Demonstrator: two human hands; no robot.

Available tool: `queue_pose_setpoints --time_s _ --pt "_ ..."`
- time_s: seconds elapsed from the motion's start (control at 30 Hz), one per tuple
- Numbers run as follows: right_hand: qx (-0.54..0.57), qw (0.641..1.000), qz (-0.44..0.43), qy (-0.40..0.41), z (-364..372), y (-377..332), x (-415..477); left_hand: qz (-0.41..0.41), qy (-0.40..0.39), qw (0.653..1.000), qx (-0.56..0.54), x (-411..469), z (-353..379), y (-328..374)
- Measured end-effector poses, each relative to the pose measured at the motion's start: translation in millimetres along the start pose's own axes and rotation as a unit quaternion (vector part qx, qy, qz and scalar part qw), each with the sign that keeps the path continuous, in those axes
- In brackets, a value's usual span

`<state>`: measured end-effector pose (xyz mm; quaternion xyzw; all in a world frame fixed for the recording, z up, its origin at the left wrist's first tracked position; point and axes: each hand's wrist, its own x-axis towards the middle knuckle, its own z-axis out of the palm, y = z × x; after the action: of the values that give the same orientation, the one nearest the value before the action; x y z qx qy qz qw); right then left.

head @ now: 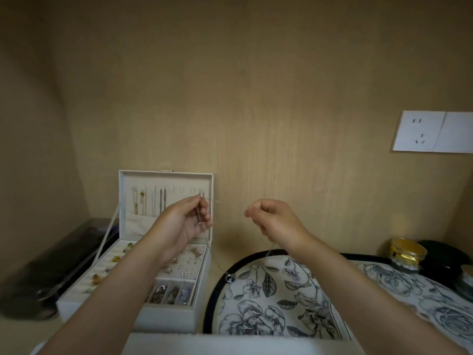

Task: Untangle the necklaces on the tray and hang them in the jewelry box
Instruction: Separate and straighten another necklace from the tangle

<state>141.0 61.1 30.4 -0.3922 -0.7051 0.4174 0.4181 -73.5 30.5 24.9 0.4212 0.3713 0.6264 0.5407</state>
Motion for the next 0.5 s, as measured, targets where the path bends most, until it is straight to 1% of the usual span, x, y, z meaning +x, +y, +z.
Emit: queue_pose_setpoints --time_s 0.13,0.27,0.33,0.4,0.5 --pt "-0.027 0.997 -0.049 0.050 30.5 -12.3 24.2 -0.002 0.038 0.997 0.069 -1.2 -21.8 14.6" --pt "-0.104 0.984 -0.093 0.114 61.8 -26.7 54.5 -0.042 0.018 0.989 0.143 1.7 -39.1 30.0" --pt "-0.135 0.975 -0.102 0.143 77.5 -33.2 67.6 -0.051 0.030 0.985 0.163 4.8 -48.2 35.2" --pt "-0.162 0.967 -0.099 0.170 93.9 -37.6 79.5 -0.047 0.068 0.983 0.163 11.0 -58.4 38.1" --pt "-0.202 0.954 -0.080 0.208 116.7 -40.3 95.1 -0.020 0.158 0.972 0.174 23.7 -74.3 38.3"
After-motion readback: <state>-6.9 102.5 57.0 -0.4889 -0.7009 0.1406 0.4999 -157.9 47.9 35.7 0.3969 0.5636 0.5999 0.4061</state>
